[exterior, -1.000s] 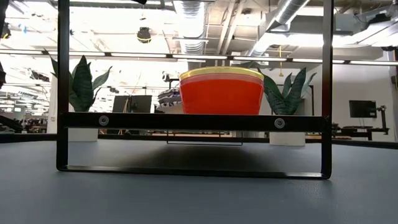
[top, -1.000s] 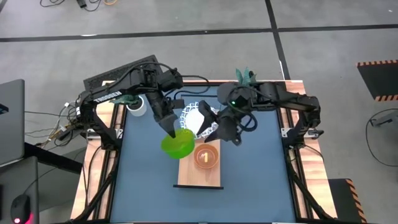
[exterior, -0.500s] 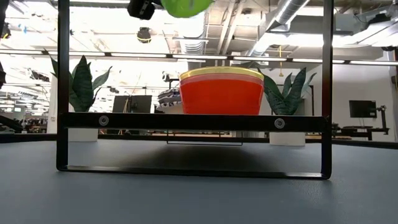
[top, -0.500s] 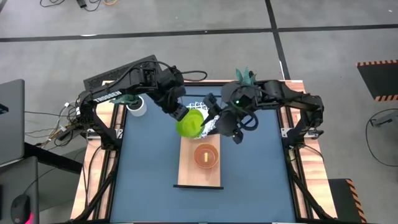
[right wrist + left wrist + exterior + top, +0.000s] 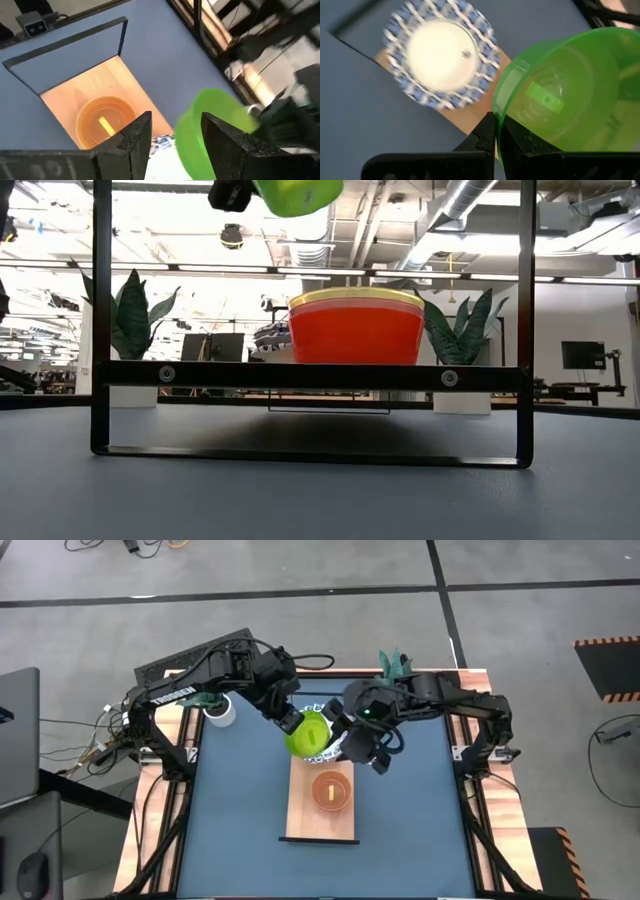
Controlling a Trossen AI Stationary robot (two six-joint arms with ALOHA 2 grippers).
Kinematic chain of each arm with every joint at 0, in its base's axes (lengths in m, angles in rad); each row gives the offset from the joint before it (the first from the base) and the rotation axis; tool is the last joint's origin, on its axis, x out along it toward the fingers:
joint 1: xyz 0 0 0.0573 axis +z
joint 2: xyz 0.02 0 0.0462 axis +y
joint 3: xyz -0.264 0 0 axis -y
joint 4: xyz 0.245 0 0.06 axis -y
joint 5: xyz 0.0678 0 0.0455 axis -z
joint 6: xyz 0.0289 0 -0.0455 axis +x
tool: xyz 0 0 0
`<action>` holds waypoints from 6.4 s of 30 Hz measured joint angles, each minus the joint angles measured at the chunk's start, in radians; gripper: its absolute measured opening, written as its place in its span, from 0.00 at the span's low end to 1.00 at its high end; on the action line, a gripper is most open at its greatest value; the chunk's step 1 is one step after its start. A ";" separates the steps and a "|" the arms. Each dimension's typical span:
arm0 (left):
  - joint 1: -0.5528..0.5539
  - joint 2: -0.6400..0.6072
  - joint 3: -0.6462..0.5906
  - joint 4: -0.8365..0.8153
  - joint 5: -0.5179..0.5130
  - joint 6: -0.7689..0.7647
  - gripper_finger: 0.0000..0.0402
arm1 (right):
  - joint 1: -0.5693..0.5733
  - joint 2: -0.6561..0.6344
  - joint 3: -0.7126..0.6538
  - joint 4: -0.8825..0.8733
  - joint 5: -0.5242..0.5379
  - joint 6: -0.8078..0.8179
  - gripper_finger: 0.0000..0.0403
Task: Place and stack bowls onto a shelf
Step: Stack the green bowl on top of the yellow bowl on the shelf
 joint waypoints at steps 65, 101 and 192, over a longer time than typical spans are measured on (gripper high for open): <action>-0.163 0.001 -0.001 0.234 -0.774 0.089 0.00 | -0.037 -0.006 -0.001 -0.102 0.865 0.994 0.40; -0.177 -0.001 0.000 0.238 -0.839 0.159 0.00 | -0.055 0.000 0.061 -0.025 0.752 0.922 0.40; -0.236 -0.392 0.000 0.270 -0.529 0.497 0.57 | 0.029 -0.230 -0.950 0.694 0.162 1.190 0.05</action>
